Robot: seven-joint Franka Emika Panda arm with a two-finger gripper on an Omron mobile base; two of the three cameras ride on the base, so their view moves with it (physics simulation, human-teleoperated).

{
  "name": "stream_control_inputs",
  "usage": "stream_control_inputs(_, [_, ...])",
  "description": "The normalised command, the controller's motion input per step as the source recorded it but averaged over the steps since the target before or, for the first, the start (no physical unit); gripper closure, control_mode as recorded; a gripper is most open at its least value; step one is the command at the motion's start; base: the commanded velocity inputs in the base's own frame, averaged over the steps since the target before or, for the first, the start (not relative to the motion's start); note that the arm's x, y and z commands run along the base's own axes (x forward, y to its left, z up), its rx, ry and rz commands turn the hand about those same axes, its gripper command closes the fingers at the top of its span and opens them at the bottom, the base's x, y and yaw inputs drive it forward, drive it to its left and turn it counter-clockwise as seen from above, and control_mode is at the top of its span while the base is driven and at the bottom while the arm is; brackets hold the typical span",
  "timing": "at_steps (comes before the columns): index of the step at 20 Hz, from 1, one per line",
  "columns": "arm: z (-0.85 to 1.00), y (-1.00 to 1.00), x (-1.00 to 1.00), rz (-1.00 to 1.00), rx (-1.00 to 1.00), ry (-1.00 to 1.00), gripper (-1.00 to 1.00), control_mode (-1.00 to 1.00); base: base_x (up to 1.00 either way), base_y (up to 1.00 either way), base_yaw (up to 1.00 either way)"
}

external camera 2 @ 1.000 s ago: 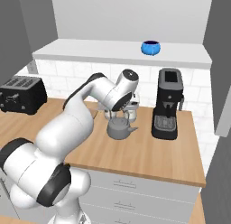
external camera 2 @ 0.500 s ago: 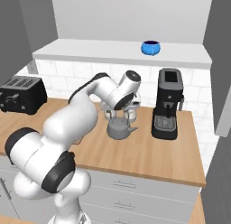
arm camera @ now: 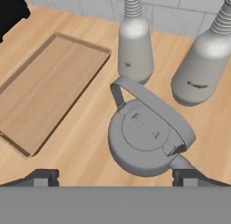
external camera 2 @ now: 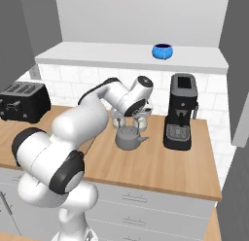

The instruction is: Pick the kettle from the counter and place it on the tray. Then pick the mug from the cabinet and place it on the tray. Then close the cabinet doors.

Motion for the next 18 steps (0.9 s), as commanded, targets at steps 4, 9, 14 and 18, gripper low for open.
stream_control_inputs(4, [-0.19, 0.0, 0.25, 0.03, 0.0, 0.0, -1.0, -1.0, 0.0, 0.0, 0.0])
stream_control_inputs(9, [-0.17, 0.0, 0.22, 0.05, 0.0, 0.0, -1.0, -1.0, 0.0, 0.0, 0.0])
stream_control_inputs(14, [-0.15, 0.0, 0.19, 0.06, 0.0, 0.0, -1.0, -1.0, 0.0, 0.0, 0.0])
stream_control_inputs(18, [-0.03, 0.0, 0.1, 0.05, 0.0, 0.0, -1.0, -1.0, 0.0, 0.0, 0.0])
